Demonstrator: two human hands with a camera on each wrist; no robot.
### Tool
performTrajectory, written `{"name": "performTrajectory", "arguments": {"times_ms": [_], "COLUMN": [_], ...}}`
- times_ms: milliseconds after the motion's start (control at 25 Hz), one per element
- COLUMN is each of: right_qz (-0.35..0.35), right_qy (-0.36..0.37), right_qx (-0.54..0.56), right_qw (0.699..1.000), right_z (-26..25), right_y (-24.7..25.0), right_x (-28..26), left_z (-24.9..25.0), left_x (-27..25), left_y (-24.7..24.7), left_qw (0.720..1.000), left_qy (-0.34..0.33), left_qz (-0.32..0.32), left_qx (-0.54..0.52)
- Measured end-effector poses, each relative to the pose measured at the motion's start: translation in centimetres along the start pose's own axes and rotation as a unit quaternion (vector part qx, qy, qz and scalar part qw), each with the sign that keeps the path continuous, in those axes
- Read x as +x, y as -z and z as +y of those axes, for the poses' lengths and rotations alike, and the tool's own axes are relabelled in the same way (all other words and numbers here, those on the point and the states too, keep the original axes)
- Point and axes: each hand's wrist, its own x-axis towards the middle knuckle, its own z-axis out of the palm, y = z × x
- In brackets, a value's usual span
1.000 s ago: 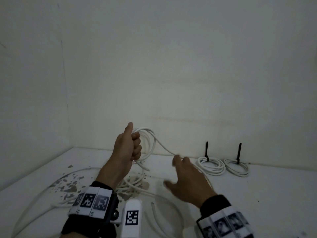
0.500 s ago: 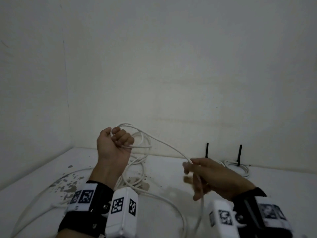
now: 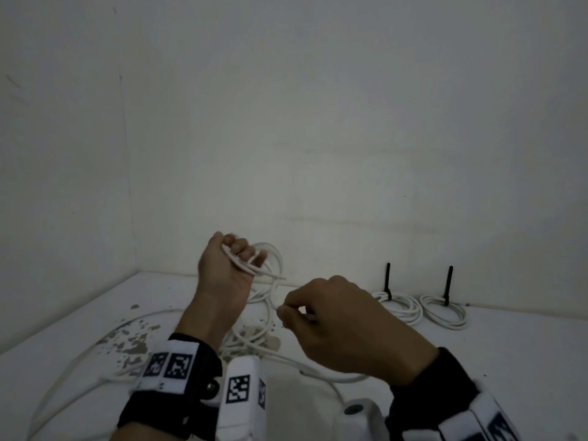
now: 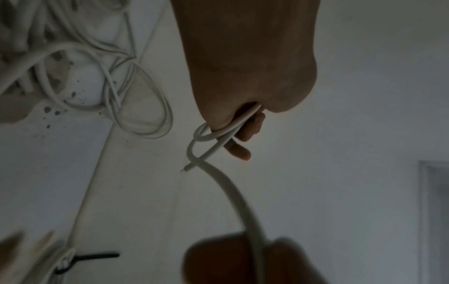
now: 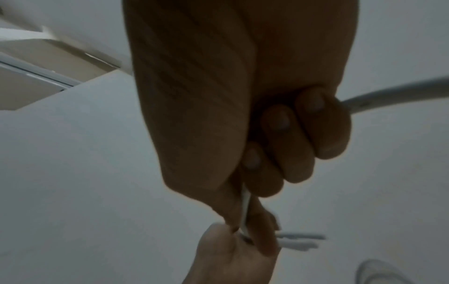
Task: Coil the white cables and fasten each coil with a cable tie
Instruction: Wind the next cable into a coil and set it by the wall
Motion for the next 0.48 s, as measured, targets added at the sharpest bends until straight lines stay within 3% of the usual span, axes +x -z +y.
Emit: {"name": "performTrajectory", "arguments": {"times_ms": [80, 200, 360, 480], "right_qz": [0.006, 0.048, 0.18, 0.205], "right_qy": [0.026, 0.039, -0.021, -0.066], "right_qx": [0.013, 0.052, 0.068, 0.054], "right_qw": [1.0, 0.997, 0.981, 0.975], "right_z": [-0.7, 0.1, 3.2, 4.7], "right_y": [-0.3, -0.2, 0.4, 0.5], "right_x": [0.1, 0.4, 1.0, 0.8], "left_z": [-1.3, -2.7, -2.2, -2.2], "left_x": [-1.2, -2.9, -3.9, -4.4], "left_y": [-1.5, -2.1, -1.9, -2.5], "left_qw": [0.992, 0.95, 0.903, 0.868], "left_qy": [0.047, 0.121, 0.222, 0.24], "left_qz": [-0.01, -0.053, -0.172, -0.207], "left_qx": [0.113, 0.283, 0.324, 0.383]}}
